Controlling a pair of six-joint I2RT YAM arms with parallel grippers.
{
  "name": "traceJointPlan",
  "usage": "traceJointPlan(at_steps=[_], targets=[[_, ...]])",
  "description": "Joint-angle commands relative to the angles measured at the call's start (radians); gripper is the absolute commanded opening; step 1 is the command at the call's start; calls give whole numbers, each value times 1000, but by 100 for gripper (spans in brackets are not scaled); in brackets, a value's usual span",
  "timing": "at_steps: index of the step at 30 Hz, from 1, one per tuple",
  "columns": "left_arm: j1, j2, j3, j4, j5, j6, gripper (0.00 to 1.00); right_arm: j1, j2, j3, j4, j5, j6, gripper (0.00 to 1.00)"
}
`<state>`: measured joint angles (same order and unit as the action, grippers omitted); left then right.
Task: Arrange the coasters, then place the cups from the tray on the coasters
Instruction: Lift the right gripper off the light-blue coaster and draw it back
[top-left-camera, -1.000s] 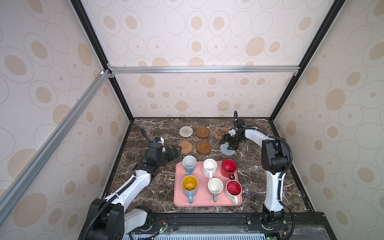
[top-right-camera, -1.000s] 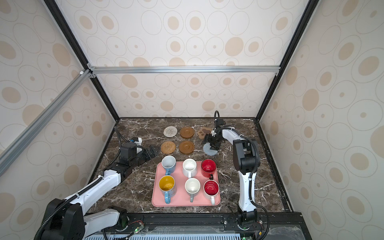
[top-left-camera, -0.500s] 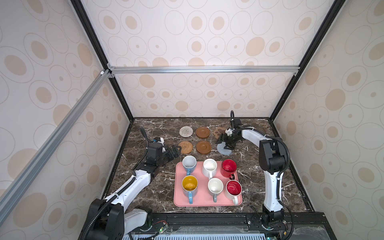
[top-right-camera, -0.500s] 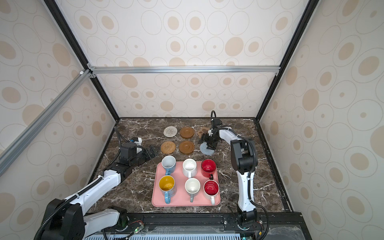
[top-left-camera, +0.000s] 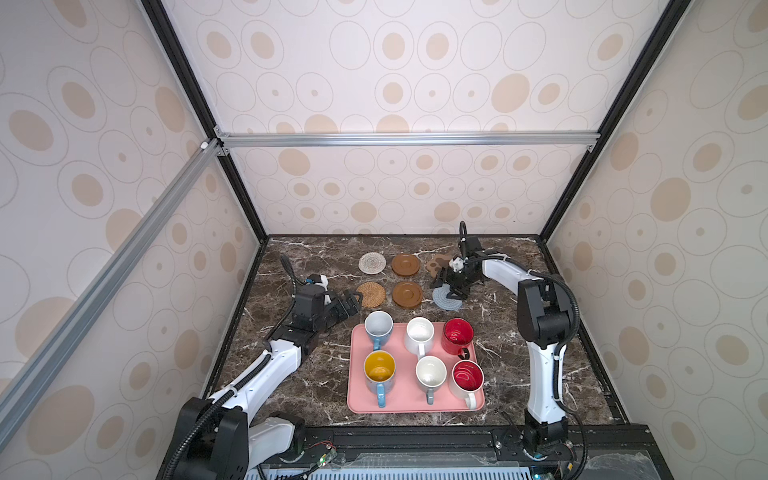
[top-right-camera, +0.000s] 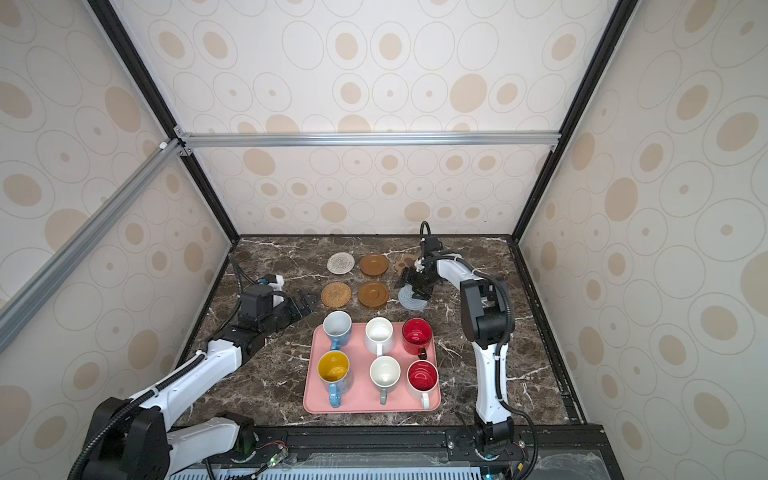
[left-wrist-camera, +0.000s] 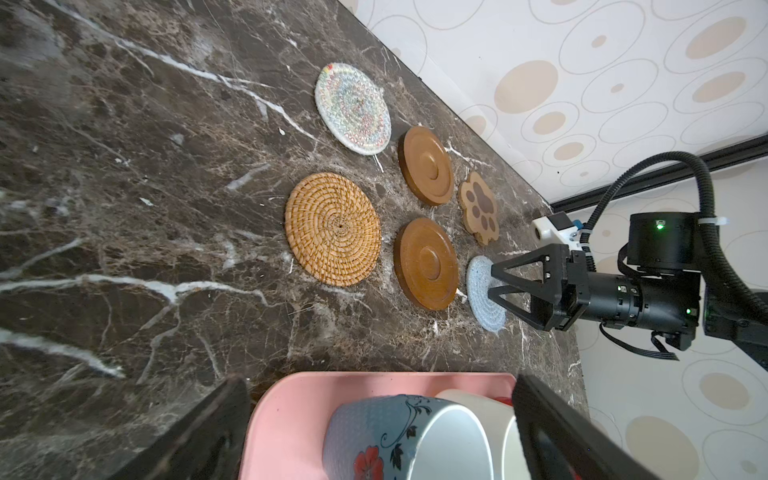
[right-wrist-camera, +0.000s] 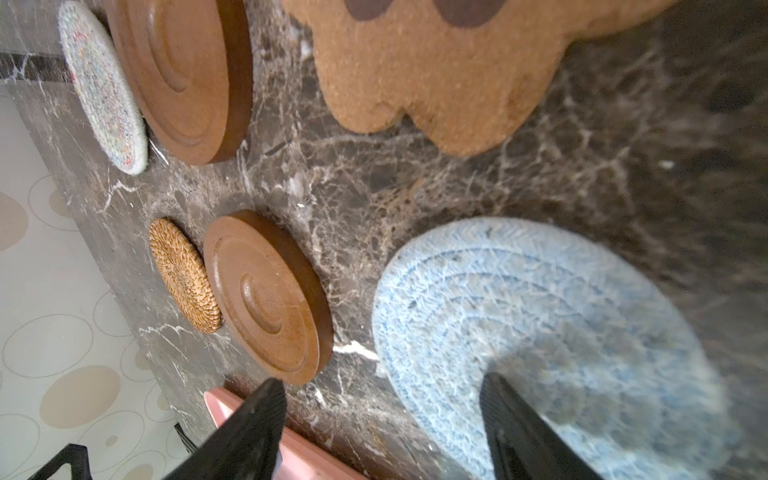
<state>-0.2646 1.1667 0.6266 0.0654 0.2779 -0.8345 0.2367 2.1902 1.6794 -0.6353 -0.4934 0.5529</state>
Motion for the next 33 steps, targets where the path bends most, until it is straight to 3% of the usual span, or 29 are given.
traceJointPlan(at_steps=[1, 18, 33], targets=[[1, -12, 30, -17, -11, -3, 100, 13, 31, 9, -36, 19, 0, 78], [1, -27, 25, -15, -26, -9, 100, 13, -44, 191, -113, -26, -19, 78], [2, 17, 37, 32, -32, -11, 100, 14, -17, 215, -64, -104, -2, 78]])
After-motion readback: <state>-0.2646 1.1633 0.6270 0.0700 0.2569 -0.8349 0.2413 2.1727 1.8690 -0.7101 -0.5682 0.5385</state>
